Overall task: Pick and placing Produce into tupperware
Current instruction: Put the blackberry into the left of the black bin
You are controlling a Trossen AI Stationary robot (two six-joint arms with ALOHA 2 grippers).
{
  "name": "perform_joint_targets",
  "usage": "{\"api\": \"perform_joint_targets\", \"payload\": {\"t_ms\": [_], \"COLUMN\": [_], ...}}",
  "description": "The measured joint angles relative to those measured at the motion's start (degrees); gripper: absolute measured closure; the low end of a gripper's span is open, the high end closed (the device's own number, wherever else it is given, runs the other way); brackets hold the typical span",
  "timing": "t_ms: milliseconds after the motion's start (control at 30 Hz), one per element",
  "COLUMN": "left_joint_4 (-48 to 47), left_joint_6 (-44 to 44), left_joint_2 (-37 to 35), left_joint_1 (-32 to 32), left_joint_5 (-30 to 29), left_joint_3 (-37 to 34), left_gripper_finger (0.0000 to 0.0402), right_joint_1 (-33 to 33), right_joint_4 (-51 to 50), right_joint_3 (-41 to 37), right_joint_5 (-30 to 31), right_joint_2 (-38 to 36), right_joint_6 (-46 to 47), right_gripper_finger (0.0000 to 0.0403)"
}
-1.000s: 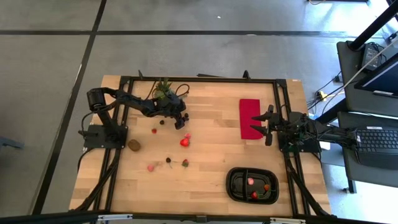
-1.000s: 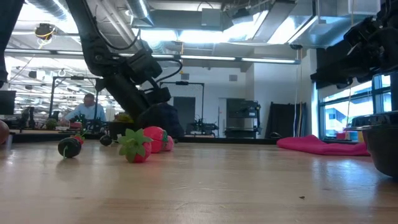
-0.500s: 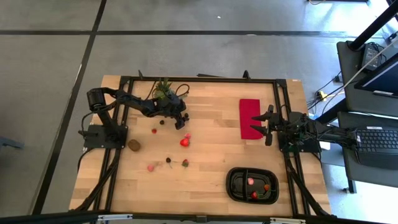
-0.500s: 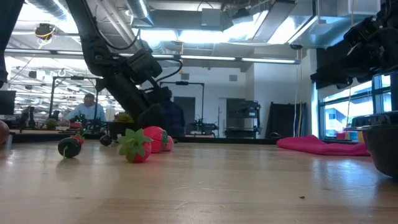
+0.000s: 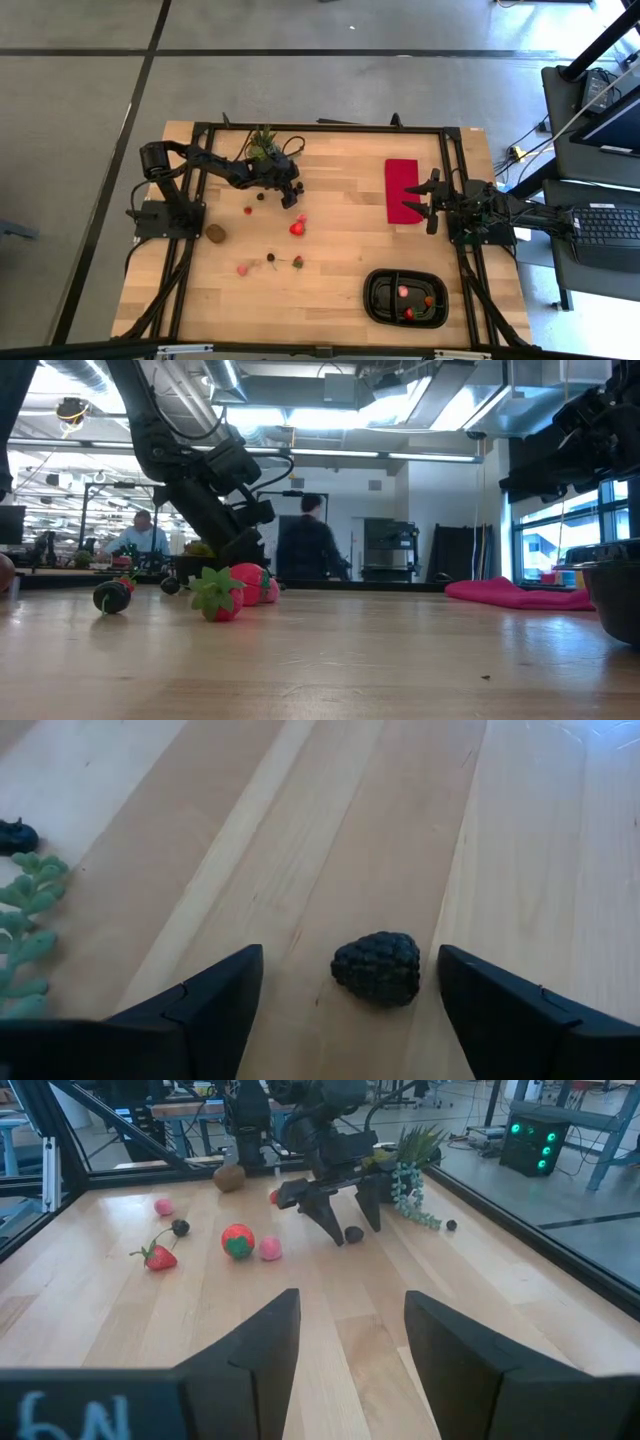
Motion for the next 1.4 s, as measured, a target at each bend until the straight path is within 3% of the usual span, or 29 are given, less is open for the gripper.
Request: {"api": "perform_joint_targets", "payload": {"t_ms": [1400], "left_joint_4": [0.44], "left_joint_6": [0.07], "left_joint_2": [0.00], "left_joint_1": [-0.42], "left_joint_5": [-0.15], "left_joint_3": [-0.04], "left_gripper_finger": [0.0209], "right_joint_1": [0.00], "right_joint_4": [-0.04], "right_joint_3": [0.00], "right_joint_5": [0.00], "right_joint_2": [0.00], "right_joint_6": [0.00], "right_gripper_finger": [0.0219]}}
